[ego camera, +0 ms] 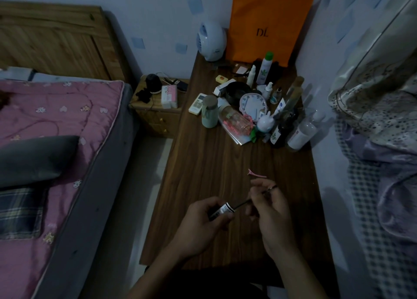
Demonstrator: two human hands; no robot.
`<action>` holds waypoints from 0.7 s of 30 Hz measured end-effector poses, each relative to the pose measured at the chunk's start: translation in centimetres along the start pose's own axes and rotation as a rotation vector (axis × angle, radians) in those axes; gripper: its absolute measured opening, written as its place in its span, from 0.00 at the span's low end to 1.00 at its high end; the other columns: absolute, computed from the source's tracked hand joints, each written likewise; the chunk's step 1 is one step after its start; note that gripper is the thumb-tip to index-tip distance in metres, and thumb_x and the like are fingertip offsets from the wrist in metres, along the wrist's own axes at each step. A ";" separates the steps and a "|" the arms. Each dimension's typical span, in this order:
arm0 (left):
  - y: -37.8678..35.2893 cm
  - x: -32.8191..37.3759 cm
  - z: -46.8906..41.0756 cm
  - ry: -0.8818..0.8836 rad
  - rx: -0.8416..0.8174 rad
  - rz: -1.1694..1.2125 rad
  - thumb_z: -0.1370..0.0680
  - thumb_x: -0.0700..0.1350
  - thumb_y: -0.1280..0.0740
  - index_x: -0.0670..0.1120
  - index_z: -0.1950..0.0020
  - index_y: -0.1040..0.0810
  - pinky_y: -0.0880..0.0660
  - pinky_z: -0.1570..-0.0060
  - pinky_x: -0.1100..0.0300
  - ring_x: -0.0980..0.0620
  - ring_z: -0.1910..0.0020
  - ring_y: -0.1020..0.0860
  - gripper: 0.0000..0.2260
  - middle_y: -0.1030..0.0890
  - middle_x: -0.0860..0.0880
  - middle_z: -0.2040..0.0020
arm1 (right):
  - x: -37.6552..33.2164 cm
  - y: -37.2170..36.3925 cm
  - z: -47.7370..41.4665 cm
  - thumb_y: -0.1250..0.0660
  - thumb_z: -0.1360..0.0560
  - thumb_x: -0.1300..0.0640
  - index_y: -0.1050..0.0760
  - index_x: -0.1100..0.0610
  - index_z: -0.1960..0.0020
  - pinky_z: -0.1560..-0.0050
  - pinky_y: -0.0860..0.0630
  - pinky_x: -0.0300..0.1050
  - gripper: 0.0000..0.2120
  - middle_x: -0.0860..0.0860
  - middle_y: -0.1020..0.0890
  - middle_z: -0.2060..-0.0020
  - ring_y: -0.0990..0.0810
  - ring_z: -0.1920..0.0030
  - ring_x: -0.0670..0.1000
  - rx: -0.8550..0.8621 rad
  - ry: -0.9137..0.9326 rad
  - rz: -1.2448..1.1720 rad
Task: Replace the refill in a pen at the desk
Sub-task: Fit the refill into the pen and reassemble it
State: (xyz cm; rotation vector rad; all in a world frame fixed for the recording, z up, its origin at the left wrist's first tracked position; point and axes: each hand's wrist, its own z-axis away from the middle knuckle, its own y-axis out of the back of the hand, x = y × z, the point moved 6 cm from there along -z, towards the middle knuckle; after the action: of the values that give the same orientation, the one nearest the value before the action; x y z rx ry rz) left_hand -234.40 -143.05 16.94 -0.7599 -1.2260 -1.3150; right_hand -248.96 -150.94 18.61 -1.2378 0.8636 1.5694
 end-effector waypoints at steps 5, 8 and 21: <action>-0.3 0.1 -0.1 -0.014 -0.015 0.003 0.25 0.47 0.28 0.50 0.60 0.20 0.27 0.66 0.66 0.59 0.67 0.20 0.05 0.17 0.48 0.66 | -0.6 -0.1 -0.1 0.35 0.20 0.54 0.20 0.38 0.45 0.65 0.25 0.32 0.11 0.39 0.19 0.61 0.20 0.62 0.40 -0.013 0.087 0.150; -0.5 0.3 -0.2 -0.022 -0.022 0.019 0.25 0.47 0.28 0.48 0.59 0.20 0.25 0.65 0.61 0.57 0.66 0.19 0.05 0.17 0.49 0.66 | -0.6 -1.1 0.2 0.32 0.22 0.54 0.23 0.35 0.44 0.58 0.26 0.27 0.13 0.35 0.19 0.54 0.20 0.52 0.36 -0.106 0.082 0.264; -0.4 -0.2 -0.4 -0.005 -0.033 0.090 0.25 0.46 0.28 0.49 0.57 0.20 0.25 0.63 0.65 0.56 0.65 0.18 0.03 0.17 0.49 0.65 | -1.6 0.2 0.4 0.31 0.23 0.61 0.20 0.38 0.50 0.61 0.22 0.33 0.16 0.42 0.16 0.57 0.17 0.58 0.42 0.035 0.238 0.188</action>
State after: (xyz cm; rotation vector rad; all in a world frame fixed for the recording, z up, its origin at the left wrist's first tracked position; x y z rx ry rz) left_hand -234.64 -143.42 16.57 -0.8327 -1.1635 -1.2629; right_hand -249.19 -151.00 20.28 -1.3690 1.1847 1.5650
